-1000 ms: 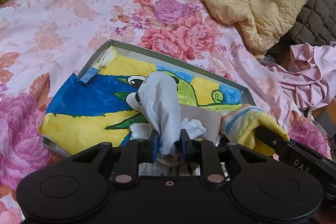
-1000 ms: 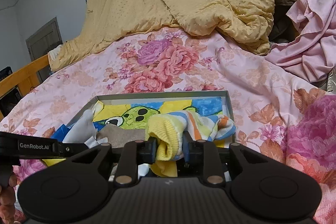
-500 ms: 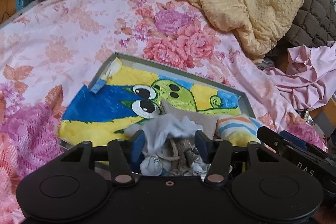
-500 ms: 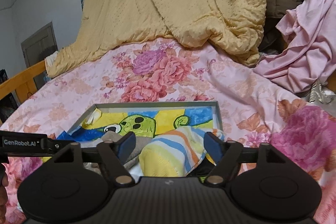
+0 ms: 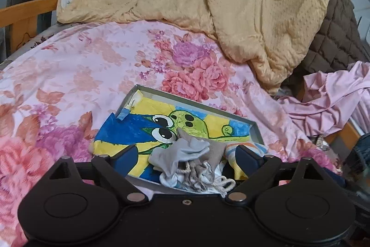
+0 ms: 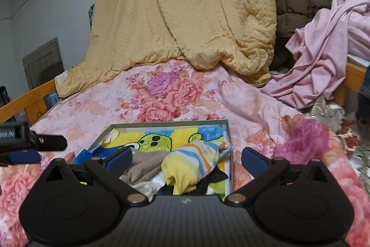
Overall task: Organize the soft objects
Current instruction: 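Lower the grey cloth and sock into the tray box and open both grippers, then move both grippers back toward the remaining pile of items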
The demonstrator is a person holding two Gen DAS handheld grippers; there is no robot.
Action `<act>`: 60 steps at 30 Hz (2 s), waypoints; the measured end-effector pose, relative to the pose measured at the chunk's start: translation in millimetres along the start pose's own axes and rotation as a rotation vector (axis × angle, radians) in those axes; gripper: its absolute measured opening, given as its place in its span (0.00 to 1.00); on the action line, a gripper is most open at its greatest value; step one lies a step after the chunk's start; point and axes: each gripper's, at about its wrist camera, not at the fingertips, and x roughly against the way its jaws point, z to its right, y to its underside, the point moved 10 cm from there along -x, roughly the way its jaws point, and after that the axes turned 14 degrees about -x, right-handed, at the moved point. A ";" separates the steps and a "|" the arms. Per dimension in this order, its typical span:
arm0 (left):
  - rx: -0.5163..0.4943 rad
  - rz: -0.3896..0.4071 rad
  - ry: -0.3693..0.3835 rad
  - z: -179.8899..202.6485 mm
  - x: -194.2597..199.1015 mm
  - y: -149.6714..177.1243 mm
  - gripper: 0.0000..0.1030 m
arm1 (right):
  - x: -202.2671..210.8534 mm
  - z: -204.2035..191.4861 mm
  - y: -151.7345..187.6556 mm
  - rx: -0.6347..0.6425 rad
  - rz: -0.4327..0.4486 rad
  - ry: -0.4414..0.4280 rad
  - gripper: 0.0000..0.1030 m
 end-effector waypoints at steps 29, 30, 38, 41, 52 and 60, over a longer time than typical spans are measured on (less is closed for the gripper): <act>-0.232 0.177 -0.008 23.8 170.3 81.4 0.99 | 163.9 -25.6 62.0 0.014 0.150 -0.032 1.00; -0.242 0.176 -0.004 25.8 173.1 86.4 0.99 | 167.8 -24.6 65.5 0.006 0.144 -0.028 1.00; -0.308 0.126 0.032 30.9 182.2 129.7 0.99 | 186.5 -14.8 91.0 -0.054 0.077 0.003 1.00; -0.338 0.087 0.041 28.6 180.5 146.8 0.99 | 188.0 -11.4 98.3 -0.073 0.050 0.011 1.00; -0.329 -0.009 0.045 11.2 164.7 181.6 0.99 | 165.6 -14.4 126.7 -0.031 -0.079 0.070 1.00; -0.323 -0.029 0.047 6.8 152.4 189.1 0.99 | 154.2 -20.0 140.6 0.007 -0.149 0.080 1.00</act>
